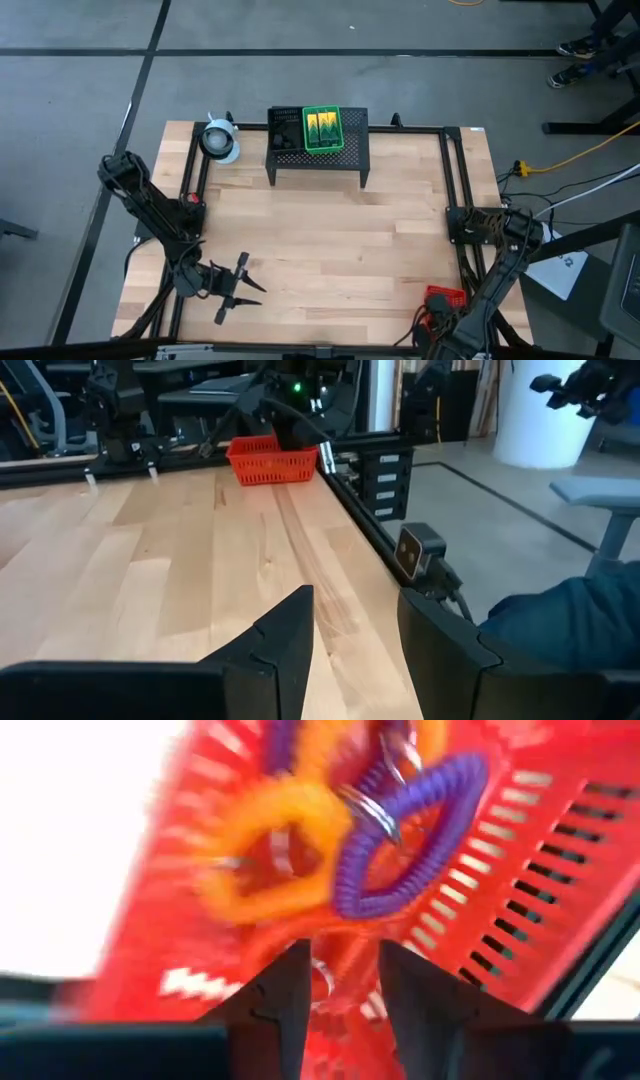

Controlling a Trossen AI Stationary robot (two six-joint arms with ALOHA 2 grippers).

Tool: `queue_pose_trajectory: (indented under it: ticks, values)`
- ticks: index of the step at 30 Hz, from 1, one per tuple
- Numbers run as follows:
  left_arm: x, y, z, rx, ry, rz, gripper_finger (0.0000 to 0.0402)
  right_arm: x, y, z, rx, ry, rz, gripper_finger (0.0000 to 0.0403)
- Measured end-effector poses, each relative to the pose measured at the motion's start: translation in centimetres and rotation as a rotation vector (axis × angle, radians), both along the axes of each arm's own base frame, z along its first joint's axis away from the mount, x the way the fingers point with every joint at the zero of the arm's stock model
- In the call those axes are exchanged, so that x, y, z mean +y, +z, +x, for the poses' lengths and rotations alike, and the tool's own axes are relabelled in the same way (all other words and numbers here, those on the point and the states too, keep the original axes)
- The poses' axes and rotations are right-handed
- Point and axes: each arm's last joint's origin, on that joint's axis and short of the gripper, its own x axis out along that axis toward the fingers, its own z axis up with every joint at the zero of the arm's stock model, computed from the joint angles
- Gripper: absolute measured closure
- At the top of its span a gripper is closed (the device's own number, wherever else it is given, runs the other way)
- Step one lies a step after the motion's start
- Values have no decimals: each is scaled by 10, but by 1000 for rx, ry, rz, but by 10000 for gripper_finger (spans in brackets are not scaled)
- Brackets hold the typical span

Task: Pick & Place Office Desk Supplies
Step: Put the red bin with spring keychains on the shelf

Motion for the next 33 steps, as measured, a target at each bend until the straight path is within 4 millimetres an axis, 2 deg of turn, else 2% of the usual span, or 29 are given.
queue_pose_trajectory:
  ticks: [7,12,14,23,28,33]
  values:
    - [1,-1,1,9,1,2,258,-12,45,16,-140,25,-117,282]
    - [1,-3,0,25,3,-1,258,-25,71,14,8,-17,-225,282]
    - [1,-4,0,31,3,2,256,-27,75,12,81,-38,-228,282]
    - [1,-4,0,41,6,-9,258,-21,71,5,173,-71,-192,282]
    - [1,-6,-1,59,8,-4,258,-18,56,-8,201,-66,-193,282]
    - [1,-6,-1,60,9,-9,257,-16,39,-10,198,-60,-140,282]
